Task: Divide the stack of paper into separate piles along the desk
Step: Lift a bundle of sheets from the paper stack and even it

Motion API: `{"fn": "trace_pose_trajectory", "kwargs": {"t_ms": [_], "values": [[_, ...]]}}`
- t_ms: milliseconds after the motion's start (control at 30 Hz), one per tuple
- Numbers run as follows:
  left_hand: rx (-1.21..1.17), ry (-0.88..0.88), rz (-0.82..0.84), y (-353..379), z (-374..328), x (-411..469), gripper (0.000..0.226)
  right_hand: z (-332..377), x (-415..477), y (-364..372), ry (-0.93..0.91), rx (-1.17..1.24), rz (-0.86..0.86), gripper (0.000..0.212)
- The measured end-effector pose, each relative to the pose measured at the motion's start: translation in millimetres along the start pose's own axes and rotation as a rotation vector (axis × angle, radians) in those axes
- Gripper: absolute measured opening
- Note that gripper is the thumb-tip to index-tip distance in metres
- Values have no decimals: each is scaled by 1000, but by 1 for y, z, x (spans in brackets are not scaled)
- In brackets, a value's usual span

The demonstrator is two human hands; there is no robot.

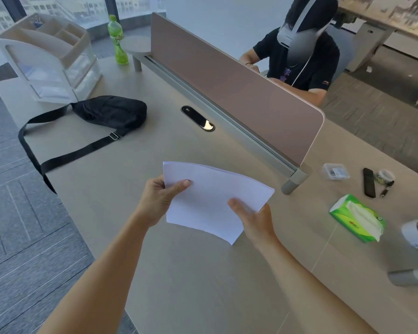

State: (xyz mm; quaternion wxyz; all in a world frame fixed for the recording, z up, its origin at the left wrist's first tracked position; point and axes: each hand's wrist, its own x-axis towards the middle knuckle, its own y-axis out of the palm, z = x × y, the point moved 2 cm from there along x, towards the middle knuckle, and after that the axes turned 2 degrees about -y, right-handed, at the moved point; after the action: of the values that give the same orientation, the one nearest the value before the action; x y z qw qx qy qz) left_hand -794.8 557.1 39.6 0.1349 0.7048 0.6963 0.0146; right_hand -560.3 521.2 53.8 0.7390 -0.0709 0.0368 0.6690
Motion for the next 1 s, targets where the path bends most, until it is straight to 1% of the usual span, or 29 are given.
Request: {"fn": "trace_pose_trajectory", "kwargs": {"t_ms": [200, 300, 367, 467, 567, 633, 700, 767, 800, 867, 933, 1000], "values": [[61, -10, 59, 15, -19, -11, 32, 13, -7, -9, -21, 80, 8, 17], [93, -9, 77, 19, -21, -21, 36, 15, -15, -12, -26, 107, 0, 17], [120, -7, 55, 23, -27, -30, 37, 16, -21, -14, -34, 108, -20, 17], [149, 31, 14, 31, -48, -42, 26, 29, -31, -16, -71, 118, -46, 15], [149, 79, -9, 39, -75, -55, 29, 53, -39, -18, -142, 121, -32, 25], [168, 102, -11, 44, -92, -66, 30, 72, -42, -22, -163, 158, -34, 20], [205, 102, 18, 46, -106, -76, 41, 88, -44, -30, -182, 258, -74, 17], [292, 79, 34, 44, -114, -84, 59, 103, -46, -40, -206, 373, -148, 20], [366, 66, 34, 42, -117, -89, 62, 109, -47, -45, -225, 414, -183, 20], [537, 32, 44, 38, -118, -98, 60, 115, -48, -54, -239, 473, -230, 18], [669, -8, 59, 38, -115, -103, 54, 115, -45, -59, -211, 498, -275, 12], [698, -4, -20, 39, -112, -103, 52, 113, -42, -61, -159, 539, -310, 11]]}}
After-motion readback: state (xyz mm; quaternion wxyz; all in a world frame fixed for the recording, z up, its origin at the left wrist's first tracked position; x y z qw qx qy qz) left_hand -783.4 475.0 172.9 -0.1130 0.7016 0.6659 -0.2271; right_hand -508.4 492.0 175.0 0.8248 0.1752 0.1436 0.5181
